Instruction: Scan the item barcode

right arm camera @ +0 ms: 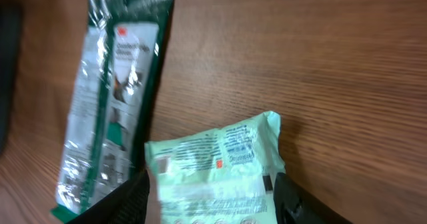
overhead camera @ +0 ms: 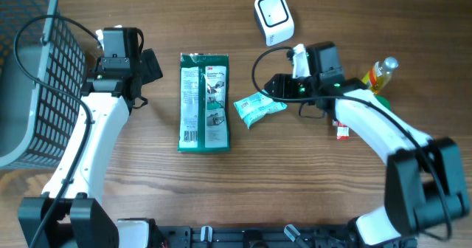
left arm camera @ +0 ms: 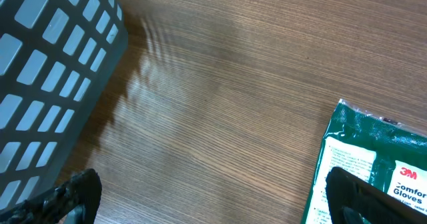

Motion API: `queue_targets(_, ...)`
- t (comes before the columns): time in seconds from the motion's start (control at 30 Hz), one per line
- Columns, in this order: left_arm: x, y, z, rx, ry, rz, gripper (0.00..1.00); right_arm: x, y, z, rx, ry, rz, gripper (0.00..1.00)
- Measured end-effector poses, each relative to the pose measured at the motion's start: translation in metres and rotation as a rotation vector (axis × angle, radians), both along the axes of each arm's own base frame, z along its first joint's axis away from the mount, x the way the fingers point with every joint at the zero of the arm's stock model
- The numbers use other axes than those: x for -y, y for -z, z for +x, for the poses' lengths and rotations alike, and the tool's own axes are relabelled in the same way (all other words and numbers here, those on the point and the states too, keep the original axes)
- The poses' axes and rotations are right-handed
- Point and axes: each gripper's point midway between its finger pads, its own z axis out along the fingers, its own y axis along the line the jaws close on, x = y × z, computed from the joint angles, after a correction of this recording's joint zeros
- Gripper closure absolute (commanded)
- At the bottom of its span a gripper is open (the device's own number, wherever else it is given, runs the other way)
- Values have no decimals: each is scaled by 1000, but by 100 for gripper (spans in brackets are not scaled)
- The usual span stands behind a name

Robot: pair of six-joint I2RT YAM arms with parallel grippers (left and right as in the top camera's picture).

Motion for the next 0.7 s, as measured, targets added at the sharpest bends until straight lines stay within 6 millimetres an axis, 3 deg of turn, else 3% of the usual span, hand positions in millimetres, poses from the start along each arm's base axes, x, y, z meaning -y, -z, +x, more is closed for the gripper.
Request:
queue_targets(0.23, 0, 0, 0, 0, 0, 0, 0, -5, 35, -1, -47, -51, -7, 38)
queue_targets(0.4, 0, 0, 0, 0, 0, 0, 0, -3, 40, -6, -72, -54, -17, 39)
queue_targets(0.57, 0, 0, 0, 0, 0, 0, 0, 3, 50, -24, -164, -52, -45, 39)
queue_targets(0.7, 0, 0, 0, -1, 0, 0, 0, 7, 53, -24, -166, -38, -70, 39)
